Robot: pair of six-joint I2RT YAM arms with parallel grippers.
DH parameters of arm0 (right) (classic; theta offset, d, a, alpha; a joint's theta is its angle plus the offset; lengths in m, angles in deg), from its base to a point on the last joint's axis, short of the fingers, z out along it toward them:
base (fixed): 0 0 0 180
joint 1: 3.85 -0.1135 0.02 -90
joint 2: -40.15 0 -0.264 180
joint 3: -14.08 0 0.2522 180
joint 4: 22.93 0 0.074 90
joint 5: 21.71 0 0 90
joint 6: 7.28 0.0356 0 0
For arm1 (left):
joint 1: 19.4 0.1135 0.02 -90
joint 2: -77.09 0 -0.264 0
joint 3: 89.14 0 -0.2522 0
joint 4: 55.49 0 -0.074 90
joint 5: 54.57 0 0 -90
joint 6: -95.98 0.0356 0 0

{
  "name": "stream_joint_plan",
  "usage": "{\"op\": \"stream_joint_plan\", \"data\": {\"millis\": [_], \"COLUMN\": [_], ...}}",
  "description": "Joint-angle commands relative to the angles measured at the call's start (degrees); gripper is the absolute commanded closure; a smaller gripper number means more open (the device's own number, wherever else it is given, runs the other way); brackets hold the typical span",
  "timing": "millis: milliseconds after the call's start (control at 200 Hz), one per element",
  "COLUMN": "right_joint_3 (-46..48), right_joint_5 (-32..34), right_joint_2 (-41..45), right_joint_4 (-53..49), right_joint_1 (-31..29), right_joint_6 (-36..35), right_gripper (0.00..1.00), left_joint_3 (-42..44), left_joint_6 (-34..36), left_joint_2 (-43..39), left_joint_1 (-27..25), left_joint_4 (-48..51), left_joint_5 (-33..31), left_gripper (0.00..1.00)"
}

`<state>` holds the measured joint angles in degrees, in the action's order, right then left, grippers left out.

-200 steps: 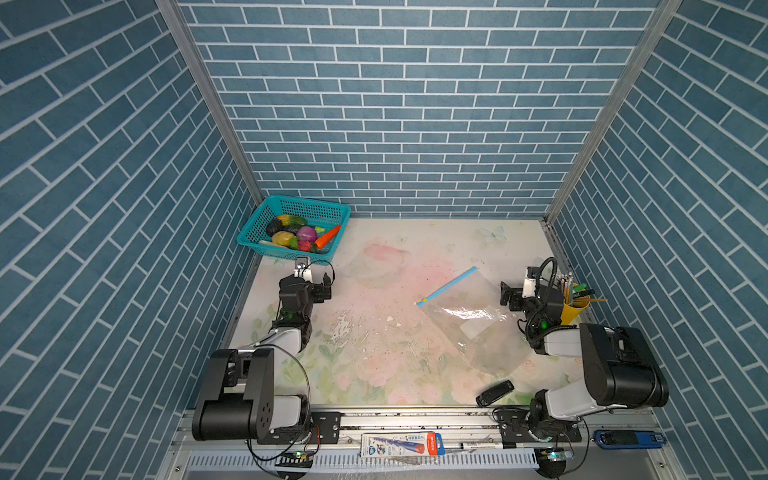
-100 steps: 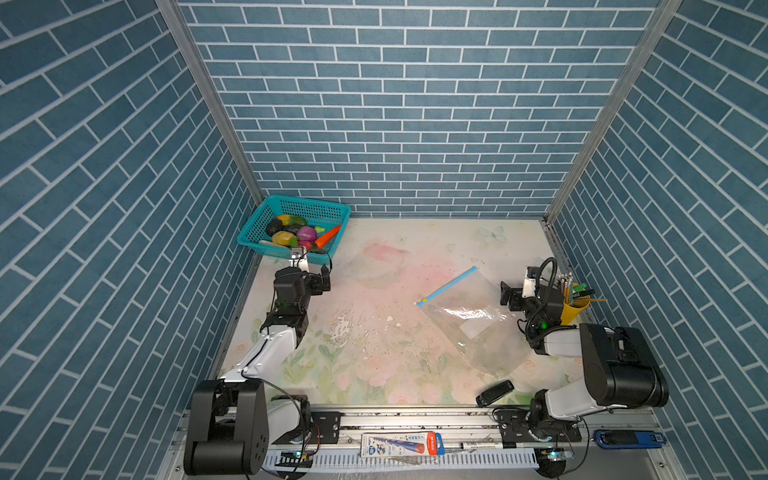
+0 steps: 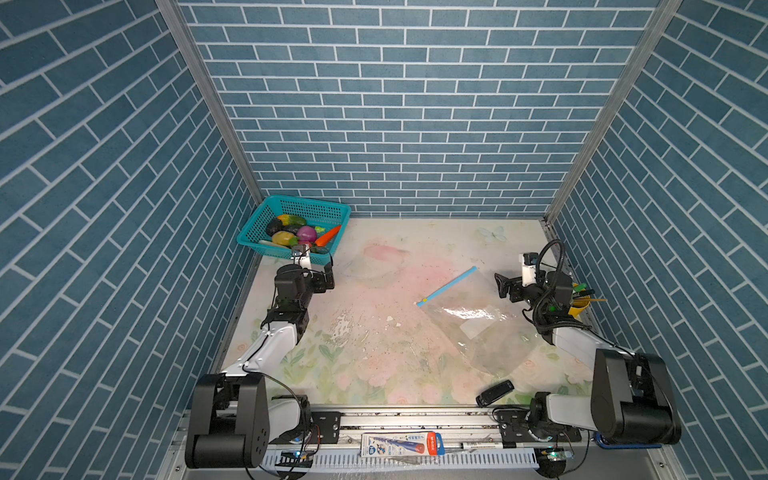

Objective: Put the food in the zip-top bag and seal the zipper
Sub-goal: 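Move left gripper toward teal basket while right gripper reaches over clear bag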

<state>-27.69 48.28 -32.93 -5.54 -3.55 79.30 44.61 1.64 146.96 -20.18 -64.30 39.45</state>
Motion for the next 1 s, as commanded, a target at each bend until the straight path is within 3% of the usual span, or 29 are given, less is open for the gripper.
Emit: {"op": "stream_joint_plan", "data": {"millis": [0,130,335,475,675,805,995], "right_joint_3": [-1.3,-5.6,-11.1,-18.9,-30.5,-32.3,-31.2], "right_joint_5": [-0.3,3.9,7.3,12.1,14.5,23.1,29.7], "right_joint_2": [4.7,8.0,9.0,6.5,1.4,4.2,11.3], "right_joint_4": [-6.7,-19.2,-33.9,-49.2,-72.4,-82.2,-93.8], "right_joint_1": [-5.3,-13.0,-18.2,-18.8,-19.0,-19.7,-20.6], "right_joint_6": [-2.0,1.4,14.0,26.4,35.8,43.6,54.6], "right_gripper": [0.02,0.01,0.02,0.05,0.01,0.01,0.01], "left_joint_3": [-3.0,-11.2,-24.7,-33.7,-42.9,-46.3,-49.5], "left_joint_6": [-1.2,-3.2,-7.1,-7.3,-8.2,-8.5,-9.4], "left_joint_2": [0.5,3.6,13.6,21.1,31.1,35.3,39.7], "left_joint_1": [-0.3,-0.3,-0.3,-0.3,-0.3,-0.3,-0.5], "left_joint_4": [-0.2,7.4,17.7,23.1,27.4,29.7,32.3], "left_joint_5": [3.0,3.2,1.1,2.4,7.3,8.7,8.6], "left_gripper": [0.01,0.01,0.01,0.01,0.01,0.01,0.03]}}
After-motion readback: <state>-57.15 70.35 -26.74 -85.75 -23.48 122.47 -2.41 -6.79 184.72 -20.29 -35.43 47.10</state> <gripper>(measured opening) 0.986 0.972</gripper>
